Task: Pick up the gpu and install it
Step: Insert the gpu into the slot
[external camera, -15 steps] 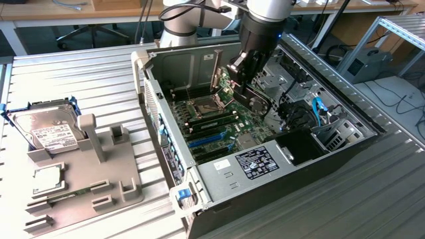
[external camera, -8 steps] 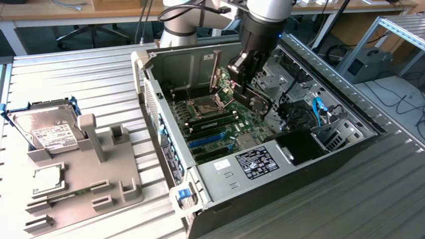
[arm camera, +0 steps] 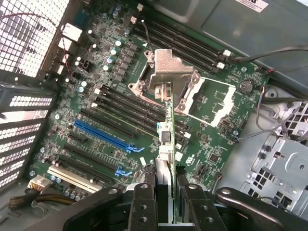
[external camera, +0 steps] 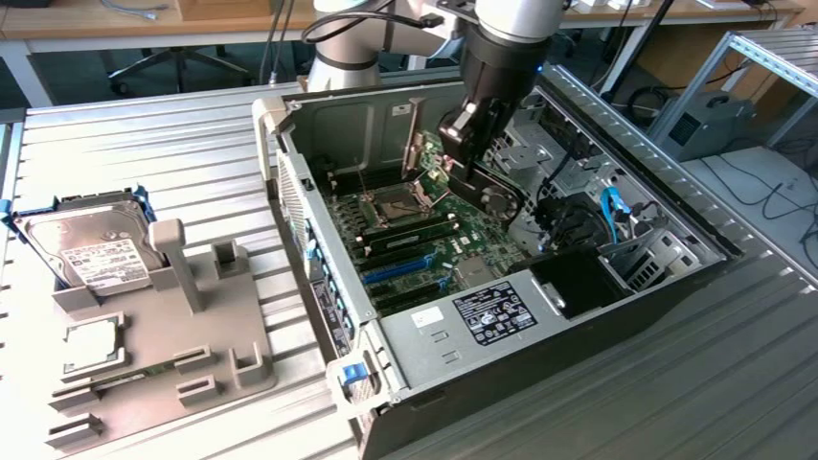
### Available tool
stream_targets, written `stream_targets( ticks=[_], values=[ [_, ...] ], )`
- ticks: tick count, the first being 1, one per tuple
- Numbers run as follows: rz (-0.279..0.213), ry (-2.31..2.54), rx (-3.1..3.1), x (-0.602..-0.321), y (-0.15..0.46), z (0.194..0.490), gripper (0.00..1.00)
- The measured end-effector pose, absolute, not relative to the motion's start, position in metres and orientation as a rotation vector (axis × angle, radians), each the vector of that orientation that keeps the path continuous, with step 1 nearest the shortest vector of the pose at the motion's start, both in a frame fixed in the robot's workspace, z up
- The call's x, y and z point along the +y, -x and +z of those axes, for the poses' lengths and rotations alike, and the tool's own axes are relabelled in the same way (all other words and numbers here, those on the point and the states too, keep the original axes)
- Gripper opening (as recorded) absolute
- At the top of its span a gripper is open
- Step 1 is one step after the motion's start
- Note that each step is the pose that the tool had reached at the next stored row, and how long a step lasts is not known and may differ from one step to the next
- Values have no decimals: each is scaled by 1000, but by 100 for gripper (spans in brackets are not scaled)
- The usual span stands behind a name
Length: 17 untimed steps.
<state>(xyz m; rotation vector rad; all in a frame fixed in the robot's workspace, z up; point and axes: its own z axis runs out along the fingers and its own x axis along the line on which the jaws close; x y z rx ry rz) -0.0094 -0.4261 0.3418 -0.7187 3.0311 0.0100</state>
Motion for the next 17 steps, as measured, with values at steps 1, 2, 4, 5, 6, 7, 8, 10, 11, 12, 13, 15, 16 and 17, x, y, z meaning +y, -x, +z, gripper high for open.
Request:
stream_targets(
  ticks=[1, 2, 4, 5, 6, 7, 8, 10, 11, 12, 13, 15, 16, 17],
  values=[
    [10, 725, 3030, -426, 9, 342, 27],
    [10, 732, 3028, -426, 9, 342, 27],
    [10, 747, 3024, -426, 9, 342, 27],
    [10, 752, 3023, -426, 9, 342, 27],
    [11, 760, 3021, -426, 9, 342, 27],
    [11, 766, 3019, -426, 9, 342, 27],
    [11, 773, 3018, -426, 9, 342, 27],
    [11, 787, 3014, -426, 9, 341, 27],
    [11, 793, 3013, -426, 9, 341, 27],
    [11, 805, 3009, -426, 9, 341, 27],
    [11, 821, 3005, -426, 9, 341, 27],
    [11, 851, 2997, -426, 9, 341, 27],
    [12, 860, 2995, -426, 9, 341, 27],
    [12, 866, 2993, -426, 9, 341, 27]
  ],
)
